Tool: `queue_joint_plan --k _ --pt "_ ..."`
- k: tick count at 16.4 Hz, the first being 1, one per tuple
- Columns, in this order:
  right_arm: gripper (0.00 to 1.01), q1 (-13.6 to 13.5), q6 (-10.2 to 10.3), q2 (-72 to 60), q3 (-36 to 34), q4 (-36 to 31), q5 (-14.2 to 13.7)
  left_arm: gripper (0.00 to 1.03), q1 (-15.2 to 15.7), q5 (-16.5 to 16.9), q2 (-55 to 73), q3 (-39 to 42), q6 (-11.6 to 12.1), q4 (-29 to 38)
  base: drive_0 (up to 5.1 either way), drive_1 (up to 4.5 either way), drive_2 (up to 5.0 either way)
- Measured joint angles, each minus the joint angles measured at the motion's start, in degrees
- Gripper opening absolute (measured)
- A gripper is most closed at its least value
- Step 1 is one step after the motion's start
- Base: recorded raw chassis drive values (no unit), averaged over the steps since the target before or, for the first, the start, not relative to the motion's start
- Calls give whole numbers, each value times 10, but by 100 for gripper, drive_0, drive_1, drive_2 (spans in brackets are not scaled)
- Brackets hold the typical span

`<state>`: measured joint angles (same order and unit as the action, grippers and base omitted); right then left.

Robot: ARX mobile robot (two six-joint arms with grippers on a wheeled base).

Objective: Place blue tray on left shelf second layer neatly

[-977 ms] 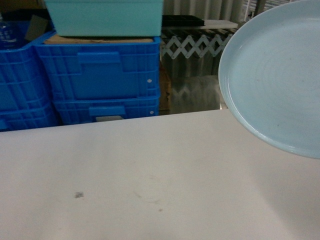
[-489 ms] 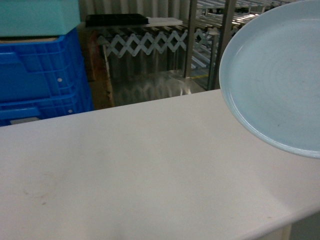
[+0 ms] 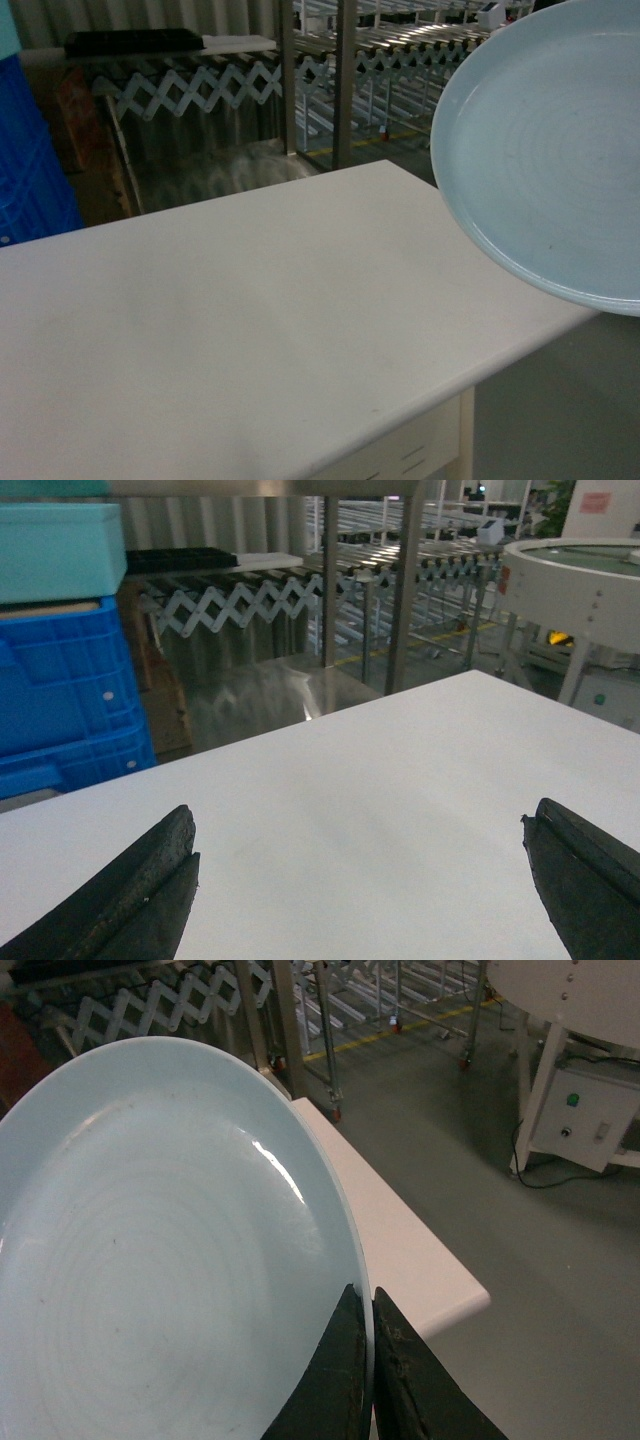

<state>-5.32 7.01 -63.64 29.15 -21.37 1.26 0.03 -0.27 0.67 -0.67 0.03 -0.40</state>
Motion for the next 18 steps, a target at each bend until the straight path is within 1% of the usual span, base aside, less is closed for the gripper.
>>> queue_joint_plan --k 2,11,13,18 --pt "2 1 0 0 0 3 -4 98 0 1 0 0 0 2 230 -384 -384" --pt "2 1 0 0 0 2 -3 98 -1 3 0 0 0 0 230 -384 -384" --pt "2 5 0 0 0 3 -10 98 0 5 0 0 0 1 -160 -160 -160" --pt "2 -2 0 0 -1 2 0 98 0 1 0 0 0 2 -160 -160 -160"
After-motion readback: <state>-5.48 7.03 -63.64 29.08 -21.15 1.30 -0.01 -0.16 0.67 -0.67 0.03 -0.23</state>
